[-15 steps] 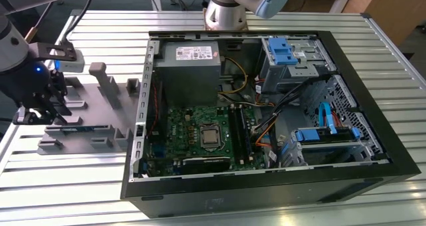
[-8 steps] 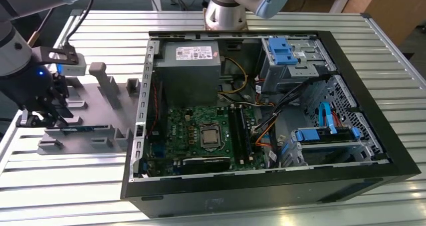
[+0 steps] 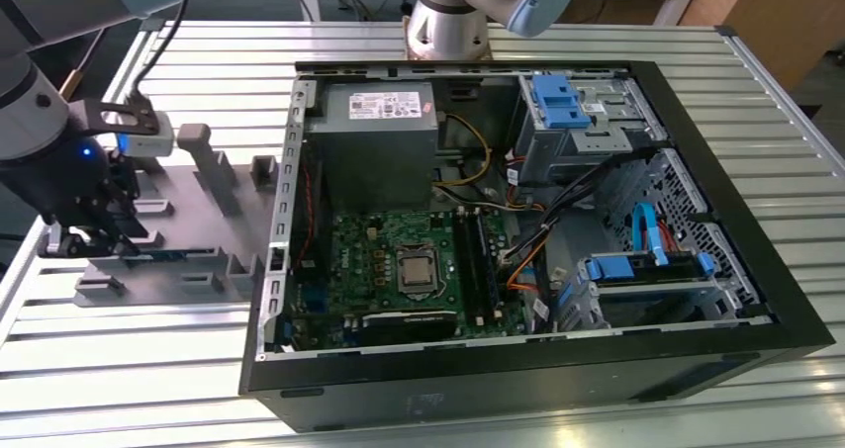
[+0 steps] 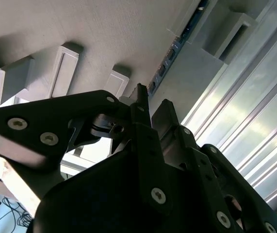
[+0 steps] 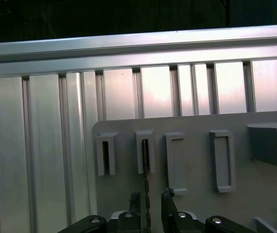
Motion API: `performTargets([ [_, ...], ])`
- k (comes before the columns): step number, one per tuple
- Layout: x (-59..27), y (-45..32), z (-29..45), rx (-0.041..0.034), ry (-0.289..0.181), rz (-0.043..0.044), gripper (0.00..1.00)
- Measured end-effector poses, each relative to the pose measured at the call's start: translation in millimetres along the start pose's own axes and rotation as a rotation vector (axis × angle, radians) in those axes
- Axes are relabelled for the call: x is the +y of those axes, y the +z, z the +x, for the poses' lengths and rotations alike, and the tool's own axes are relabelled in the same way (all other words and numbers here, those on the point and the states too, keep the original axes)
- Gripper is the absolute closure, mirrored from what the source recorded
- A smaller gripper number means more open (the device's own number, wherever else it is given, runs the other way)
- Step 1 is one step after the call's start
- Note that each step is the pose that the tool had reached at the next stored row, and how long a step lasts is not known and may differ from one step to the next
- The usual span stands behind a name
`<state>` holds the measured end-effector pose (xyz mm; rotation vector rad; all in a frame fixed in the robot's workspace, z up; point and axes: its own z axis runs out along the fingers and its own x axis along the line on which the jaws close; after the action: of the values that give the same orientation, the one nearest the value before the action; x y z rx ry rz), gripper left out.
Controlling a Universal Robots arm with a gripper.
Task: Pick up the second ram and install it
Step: 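Pick up the second ram and move it above second insertion slot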
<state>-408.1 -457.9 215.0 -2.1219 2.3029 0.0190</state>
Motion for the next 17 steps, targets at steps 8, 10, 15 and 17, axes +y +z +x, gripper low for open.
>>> performTargets([
  [8,-0.1,4.9,0.1,0.0010,-0.001,0.0000,0.69],
  [10,0.0,6.3,0.1,0.0011,0.000,0.0001,0.69],
  [15,-0.1,9.9,0.2,0.0017,-0.001,0.0001,0.69],
  [17,0.0,11.4,0.2,0.0020,0.000,0.0001,0.69],
])
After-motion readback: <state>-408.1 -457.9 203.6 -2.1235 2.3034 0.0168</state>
